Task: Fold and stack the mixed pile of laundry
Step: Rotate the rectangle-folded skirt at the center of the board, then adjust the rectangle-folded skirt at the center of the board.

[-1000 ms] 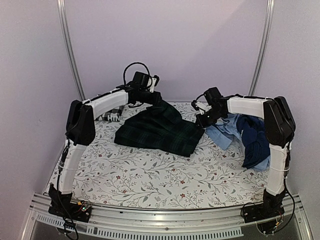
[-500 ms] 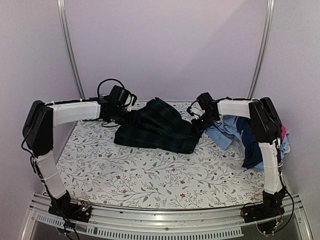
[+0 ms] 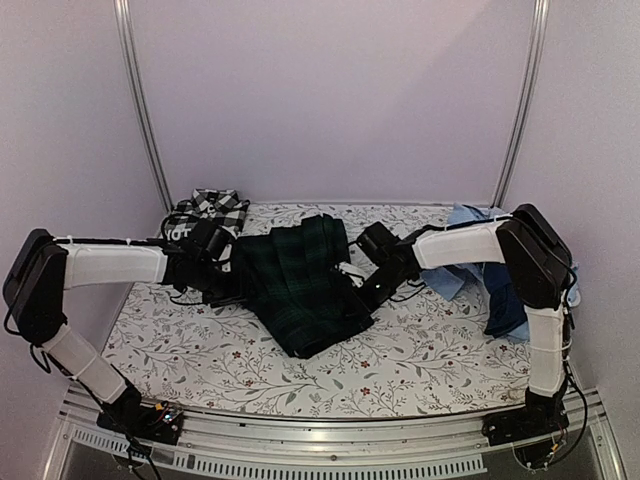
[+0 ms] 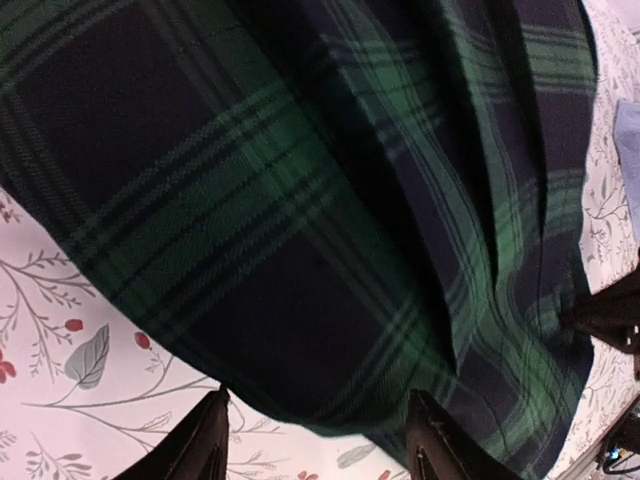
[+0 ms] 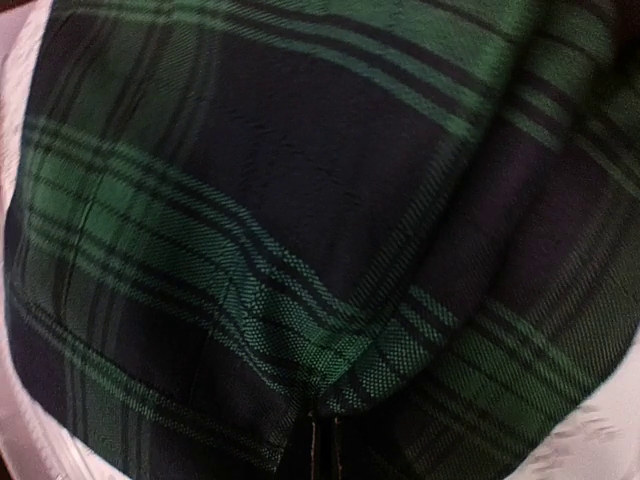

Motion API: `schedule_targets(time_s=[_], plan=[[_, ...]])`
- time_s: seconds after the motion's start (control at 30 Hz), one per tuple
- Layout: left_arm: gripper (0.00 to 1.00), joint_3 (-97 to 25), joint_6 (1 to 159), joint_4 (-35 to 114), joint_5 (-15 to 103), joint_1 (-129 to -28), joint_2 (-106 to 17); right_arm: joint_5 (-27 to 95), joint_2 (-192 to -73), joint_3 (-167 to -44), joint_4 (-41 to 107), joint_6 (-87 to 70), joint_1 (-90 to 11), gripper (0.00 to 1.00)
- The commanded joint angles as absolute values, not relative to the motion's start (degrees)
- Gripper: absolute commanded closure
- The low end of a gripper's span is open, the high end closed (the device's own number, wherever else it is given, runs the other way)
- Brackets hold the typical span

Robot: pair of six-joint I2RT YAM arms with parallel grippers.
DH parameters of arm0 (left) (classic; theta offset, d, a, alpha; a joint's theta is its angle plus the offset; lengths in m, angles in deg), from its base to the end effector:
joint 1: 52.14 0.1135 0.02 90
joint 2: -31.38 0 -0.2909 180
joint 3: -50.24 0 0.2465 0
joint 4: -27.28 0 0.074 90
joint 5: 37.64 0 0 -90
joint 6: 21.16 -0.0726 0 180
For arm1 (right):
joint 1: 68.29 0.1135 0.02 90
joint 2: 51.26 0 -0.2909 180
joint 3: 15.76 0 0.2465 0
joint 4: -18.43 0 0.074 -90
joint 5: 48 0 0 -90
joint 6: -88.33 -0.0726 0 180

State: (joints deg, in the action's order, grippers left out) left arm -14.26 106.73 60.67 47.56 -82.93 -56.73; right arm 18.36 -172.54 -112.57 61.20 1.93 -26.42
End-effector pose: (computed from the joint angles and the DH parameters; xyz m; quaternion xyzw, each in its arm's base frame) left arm 0.2683 -0.1670 0.1828 -0.0474 0.9569 -0.1932 0.2117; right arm 0.3155 0.3219 0.1304 -0.4081 0.8694 0.2530 0.1166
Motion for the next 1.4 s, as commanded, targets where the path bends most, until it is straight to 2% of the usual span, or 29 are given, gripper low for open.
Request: schedule_targets(time_s=[0.0, 0.13, 0.2, 0.23, 0.4, 0.63, 0.83, 1.0, 1.1, 1.37], plan=[[0.4, -13.1, 109.1, 55.7, 45.4, -81.3, -58.8, 1.3, -169.4, -103.7, 70.2, 4.1, -21.7, 1.0], [0.42, -17.8, 104.7, 55.2, 45.2, -80.0, -65.2, -1.3, -163.4, -101.6, 65.7, 2.4, -21.8, 0.99], [0.43, -20.9, 102.3, 55.9, 45.2, -79.6, -68.3, -1.5, -163.4, -103.0, 65.4, 1.2, -22.8, 0.76], [0.43, -22.3, 100.9, 56.4, 45.4, -79.4, -69.7, -1.3, -163.5, -103.7, 65.2, -0.1, -23.7, 0.7], [0.43, -29.5, 97.3, 56.7, 44.7, -77.9, -76.7, -3.6, -159.9, -101.4, 59.0, -10.0, -31.8, 0.55], [0.43, -43.1, 94.1, 62.3, 47.3, -75.7, -85.0, -0.8, -159.1, -100.9, 58.4, -16.0, -38.5, 0.6], [0.39, -41.5, 91.0, 63.9, 46.7, -78.1, -71.1, -3.3, -160.7, -99.9, 55.1, -21.1, -38.5, 0.6], [0.38, -37.8, 92.6, 65.8, 39.9, -84.6, -67.2, -5.1, -161.4, -95.8, 46.8, -28.6, -38.5, 0.57], [0.38, -38.0, 95.5, 65.4, 38.2, -89.7, -69.5, -4.5, -161.9, -94.8, 44.0, -32.2, -38.7, 0.55], [0.38, -48.4, 99.8, 66.1, 38.5, -99.0, -80.7, -6.3, -165.5, -91.0, 29.1, -45.2, -38.7, 0.53]])
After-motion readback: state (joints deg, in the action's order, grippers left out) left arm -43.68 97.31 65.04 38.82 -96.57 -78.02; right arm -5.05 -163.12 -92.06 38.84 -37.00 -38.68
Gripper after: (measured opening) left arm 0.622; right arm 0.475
